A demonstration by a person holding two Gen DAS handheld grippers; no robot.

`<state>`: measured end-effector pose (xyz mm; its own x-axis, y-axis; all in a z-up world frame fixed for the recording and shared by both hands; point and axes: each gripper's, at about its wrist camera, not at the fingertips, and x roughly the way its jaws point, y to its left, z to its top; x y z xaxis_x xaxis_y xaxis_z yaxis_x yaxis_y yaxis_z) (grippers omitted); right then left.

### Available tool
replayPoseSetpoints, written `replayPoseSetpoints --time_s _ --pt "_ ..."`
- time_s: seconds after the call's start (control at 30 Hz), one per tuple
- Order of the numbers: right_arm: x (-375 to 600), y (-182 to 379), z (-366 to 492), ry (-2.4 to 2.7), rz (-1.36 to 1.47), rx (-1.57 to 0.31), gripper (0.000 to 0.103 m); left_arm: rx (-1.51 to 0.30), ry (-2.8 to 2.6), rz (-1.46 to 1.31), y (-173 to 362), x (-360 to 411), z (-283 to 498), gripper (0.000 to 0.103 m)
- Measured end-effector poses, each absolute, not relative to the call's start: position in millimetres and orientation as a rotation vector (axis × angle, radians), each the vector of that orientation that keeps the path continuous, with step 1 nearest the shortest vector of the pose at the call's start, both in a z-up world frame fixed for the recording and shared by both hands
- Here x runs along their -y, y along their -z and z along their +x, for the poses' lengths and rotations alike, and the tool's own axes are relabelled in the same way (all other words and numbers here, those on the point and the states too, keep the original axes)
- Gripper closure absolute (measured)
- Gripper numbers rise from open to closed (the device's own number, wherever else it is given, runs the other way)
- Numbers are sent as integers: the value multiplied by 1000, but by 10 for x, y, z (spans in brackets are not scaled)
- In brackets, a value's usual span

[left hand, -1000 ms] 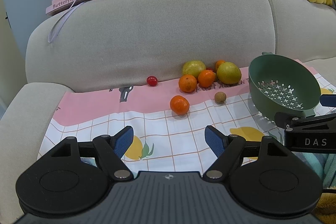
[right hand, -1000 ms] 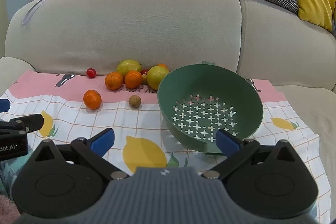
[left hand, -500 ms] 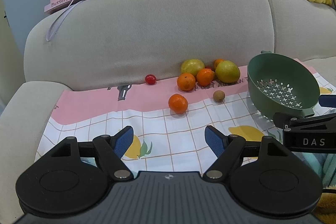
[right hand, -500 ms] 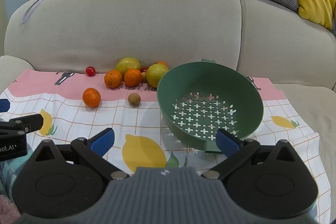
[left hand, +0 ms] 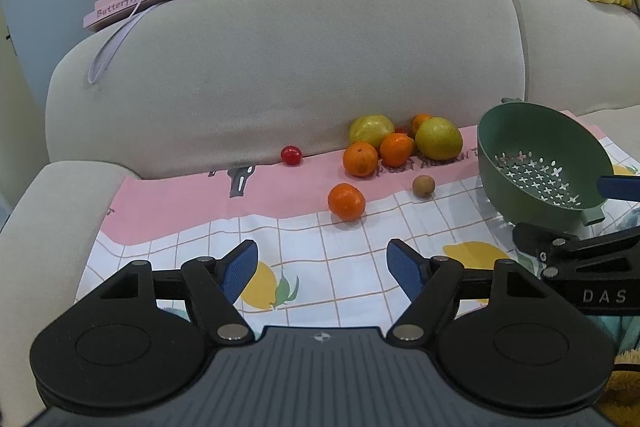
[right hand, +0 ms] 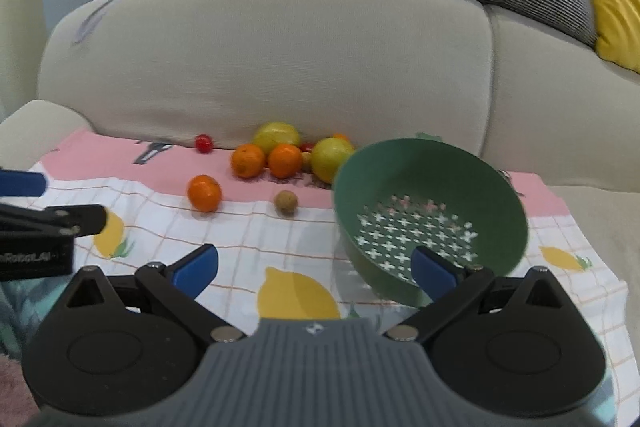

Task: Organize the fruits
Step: 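Close the left gripper on a tangerine while the right gripper grasps another tangerine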

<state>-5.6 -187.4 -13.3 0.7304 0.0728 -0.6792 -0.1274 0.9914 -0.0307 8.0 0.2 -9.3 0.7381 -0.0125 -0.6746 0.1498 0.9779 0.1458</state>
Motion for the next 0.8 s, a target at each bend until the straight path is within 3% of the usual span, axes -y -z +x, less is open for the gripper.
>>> replayPoseSetpoints --time_s 0.23,0.37,0.47,0.8 --pt "1789 154 27 -163 -112 -736 20 -739 136 199 67 -54 186 25" --pt "1750 195 105 -203 -127 -717 36 -740 151 191 52 -105 310 34" --pt "1727 218 183 -226 -131 -694 37 -751 168 183 73 -125 438 42" --pt "1545 343 670 -282 -238 -692 37 -706 202 217 134 -133 842 41"
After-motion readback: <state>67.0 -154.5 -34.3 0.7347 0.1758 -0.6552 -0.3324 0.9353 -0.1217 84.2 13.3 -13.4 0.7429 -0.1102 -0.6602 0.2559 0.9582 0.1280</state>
